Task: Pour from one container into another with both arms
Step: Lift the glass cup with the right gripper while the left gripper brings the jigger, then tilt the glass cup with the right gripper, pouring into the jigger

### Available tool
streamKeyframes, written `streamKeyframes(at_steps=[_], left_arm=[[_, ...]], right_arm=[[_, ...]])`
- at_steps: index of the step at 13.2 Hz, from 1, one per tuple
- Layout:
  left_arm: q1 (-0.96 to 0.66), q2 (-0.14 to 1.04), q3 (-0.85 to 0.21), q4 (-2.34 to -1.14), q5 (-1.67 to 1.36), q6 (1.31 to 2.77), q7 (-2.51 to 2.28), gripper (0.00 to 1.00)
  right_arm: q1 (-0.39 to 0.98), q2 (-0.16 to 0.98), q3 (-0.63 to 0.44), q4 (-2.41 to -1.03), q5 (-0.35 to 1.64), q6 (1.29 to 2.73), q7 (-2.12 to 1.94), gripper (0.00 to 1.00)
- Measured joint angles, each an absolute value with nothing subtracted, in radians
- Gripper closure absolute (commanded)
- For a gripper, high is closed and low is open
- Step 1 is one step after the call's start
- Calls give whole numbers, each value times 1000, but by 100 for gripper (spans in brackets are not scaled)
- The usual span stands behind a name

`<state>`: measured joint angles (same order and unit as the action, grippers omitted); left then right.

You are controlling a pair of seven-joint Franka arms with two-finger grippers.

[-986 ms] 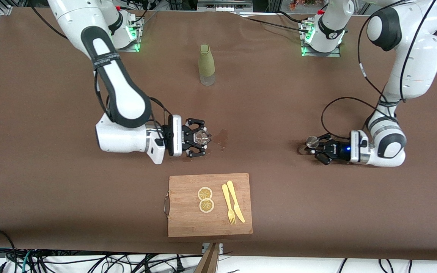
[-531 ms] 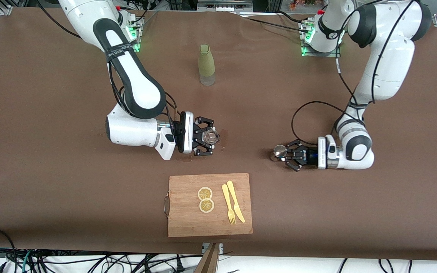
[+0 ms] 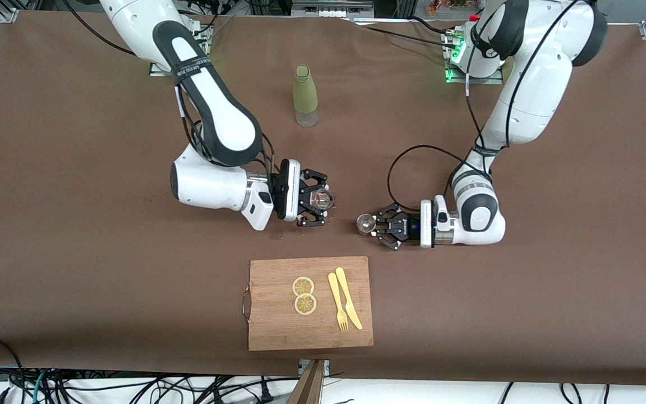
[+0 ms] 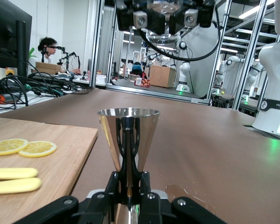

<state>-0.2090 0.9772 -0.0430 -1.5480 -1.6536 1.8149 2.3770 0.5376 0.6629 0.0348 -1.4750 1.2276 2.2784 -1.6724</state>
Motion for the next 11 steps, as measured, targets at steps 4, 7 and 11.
streamKeyframes(at_steps=[4,7,11], left_arm=[[-229,977,-91,-1538,-1654,1860,2361,100],[-244,977,-102,-1537,-1654,1881,2351,100],[-250,977,-104,-1536,-1650,1884,2351,100]], right_arm=[[559,663,34,-1479,1138,2329,-1618,99],[578,667,34,-1481,1098,2382,-1580,98],[583,672,31,-1482,1090,2390,-1576,98]])
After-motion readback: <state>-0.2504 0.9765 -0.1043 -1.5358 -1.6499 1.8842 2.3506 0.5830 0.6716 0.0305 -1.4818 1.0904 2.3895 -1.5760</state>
